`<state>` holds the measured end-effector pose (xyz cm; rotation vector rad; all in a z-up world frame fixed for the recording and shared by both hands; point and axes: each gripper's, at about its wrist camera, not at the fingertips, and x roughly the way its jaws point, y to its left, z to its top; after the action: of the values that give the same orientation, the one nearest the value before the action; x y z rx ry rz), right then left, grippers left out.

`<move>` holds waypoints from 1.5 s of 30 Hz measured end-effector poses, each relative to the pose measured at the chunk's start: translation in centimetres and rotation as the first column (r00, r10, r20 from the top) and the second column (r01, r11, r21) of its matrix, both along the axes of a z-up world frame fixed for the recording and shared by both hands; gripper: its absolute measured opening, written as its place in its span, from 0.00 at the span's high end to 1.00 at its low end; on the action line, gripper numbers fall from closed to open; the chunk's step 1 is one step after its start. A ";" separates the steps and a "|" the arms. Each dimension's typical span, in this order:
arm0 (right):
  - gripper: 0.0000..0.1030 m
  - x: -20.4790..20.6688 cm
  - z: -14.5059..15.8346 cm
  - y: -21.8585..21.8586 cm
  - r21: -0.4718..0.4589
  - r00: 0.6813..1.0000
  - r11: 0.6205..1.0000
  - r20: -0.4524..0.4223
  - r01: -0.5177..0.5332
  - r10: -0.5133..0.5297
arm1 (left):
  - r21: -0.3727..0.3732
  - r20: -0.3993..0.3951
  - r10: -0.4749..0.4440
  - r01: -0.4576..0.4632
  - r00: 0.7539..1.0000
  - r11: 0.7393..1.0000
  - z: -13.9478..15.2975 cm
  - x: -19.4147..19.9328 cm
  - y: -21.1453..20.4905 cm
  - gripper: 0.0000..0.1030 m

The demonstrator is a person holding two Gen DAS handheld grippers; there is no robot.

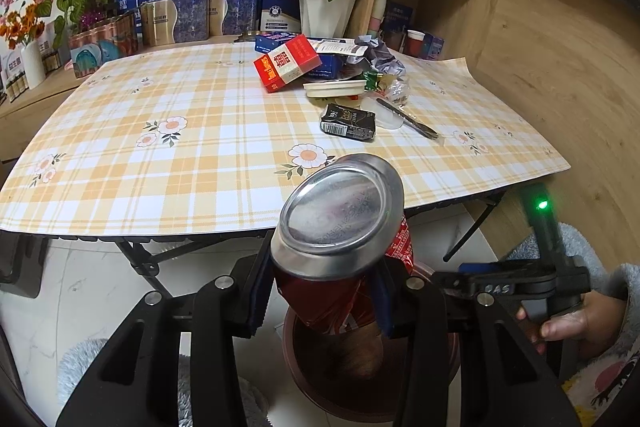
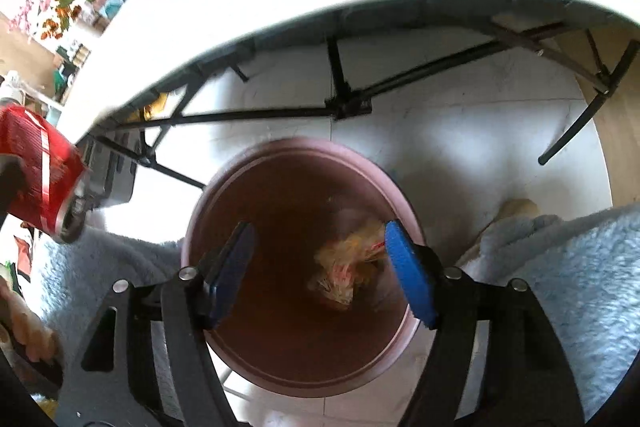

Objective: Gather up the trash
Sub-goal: 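Drop the wrapper into the brown bin with the right tool while the left tool holds the can above it, then lower the crushed red can into the bin and open the left tool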

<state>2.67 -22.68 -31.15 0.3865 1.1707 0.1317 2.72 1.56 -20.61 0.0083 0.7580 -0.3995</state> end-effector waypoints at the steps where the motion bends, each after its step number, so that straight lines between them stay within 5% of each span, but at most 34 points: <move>1: 0.27 -0.3 0.5 -0.2 0.007 1.000 1.000 0.021 0.010 -0.010 | 0.001 0.000 -0.003 0.003 1.000 1.000 0.0 -0.1 -0.1 0.60; 7: 0.14 -1.4 3.6 -2.0 0.032 0.983 0.996 0.164 0.081 -0.085 | 0.022 -0.014 -0.033 0.033 0.999 0.999 -0.3 -0.1 -0.8 0.60; 19: 0.09 -0.1 1.8 -3.5 0.038 0.979 0.983 0.097 0.179 -0.181 | 0.173 -0.179 -0.157 0.188 0.971 0.967 -4.5 1.3 -5.0 0.60; 33: 0.08 -0.3 1.7 -3.5 0.017 0.981 0.986 0.101 0.167 -0.167 | 0.191 -0.254 -0.187 0.239 0.949 0.952 -6.2 1.8 -6.1 0.60; 39: 0.08 -0.3 1.9 -3.0 -0.003 0.984 0.990 0.109 0.142 -0.141 | 0.184 -0.215 -0.172 0.213 0.961 0.960 -5.5 1.6 -5.8 0.38; 45: 0.08 -0.4 2.2 -2.7 -0.019 0.984 0.991 0.122 0.131 -0.127 | 0.159 -0.159 -0.097 0.123 0.983 0.980 -4.4 1.8 -4.5 0.26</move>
<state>2.28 -25.35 -28.98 0.4239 1.0244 0.0259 4.48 -2.97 -24.97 0.1817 0.9414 -0.4440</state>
